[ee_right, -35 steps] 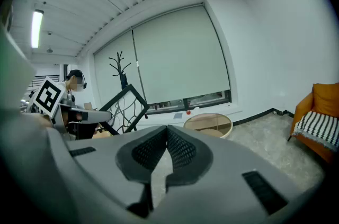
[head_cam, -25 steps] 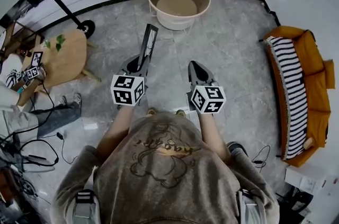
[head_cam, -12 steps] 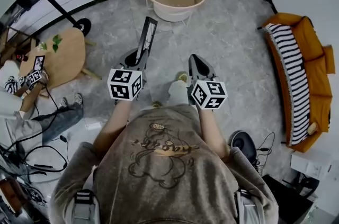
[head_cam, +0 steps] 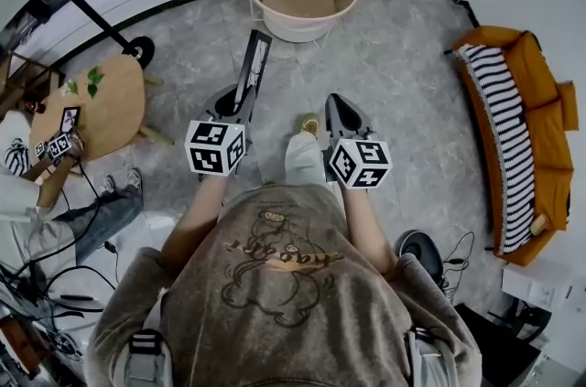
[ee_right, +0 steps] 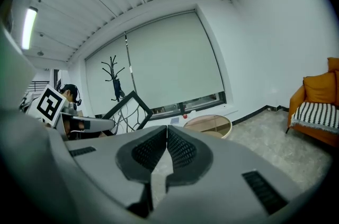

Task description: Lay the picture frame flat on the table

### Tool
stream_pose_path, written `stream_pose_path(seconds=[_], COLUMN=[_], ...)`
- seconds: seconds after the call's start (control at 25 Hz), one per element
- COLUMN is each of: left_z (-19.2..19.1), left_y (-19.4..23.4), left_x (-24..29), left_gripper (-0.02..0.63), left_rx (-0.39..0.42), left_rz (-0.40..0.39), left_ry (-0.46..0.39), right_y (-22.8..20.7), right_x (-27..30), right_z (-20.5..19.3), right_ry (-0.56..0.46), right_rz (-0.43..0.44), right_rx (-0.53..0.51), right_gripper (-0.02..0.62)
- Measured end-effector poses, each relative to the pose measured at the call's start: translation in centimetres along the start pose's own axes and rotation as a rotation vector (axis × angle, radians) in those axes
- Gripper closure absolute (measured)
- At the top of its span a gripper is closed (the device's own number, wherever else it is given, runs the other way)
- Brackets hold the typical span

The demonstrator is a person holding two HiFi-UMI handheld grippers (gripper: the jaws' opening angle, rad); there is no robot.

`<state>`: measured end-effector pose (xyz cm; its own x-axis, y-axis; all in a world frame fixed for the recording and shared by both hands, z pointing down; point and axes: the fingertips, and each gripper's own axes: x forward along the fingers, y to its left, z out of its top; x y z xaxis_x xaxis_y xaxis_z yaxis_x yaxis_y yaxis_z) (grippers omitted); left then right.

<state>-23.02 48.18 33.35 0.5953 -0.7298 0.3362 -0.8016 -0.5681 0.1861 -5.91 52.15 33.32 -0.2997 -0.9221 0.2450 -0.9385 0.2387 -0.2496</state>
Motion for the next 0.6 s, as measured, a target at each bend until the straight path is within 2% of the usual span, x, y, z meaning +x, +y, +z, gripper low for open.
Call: stream_pose_path(seconds=[0.6], left_z=[1.0], left_y=[1.2], left_x=[5.7], left_gripper=[0.540], left_rx=[-0.010], left_rz=[-0.003], left_ry=[0.020], right_y=[-3.1], right_x=[4.6], right_z=[1.0], right_ry=[0.019], right_rz=[0.005], right_rx=[0.016], right_gripper=[0.577])
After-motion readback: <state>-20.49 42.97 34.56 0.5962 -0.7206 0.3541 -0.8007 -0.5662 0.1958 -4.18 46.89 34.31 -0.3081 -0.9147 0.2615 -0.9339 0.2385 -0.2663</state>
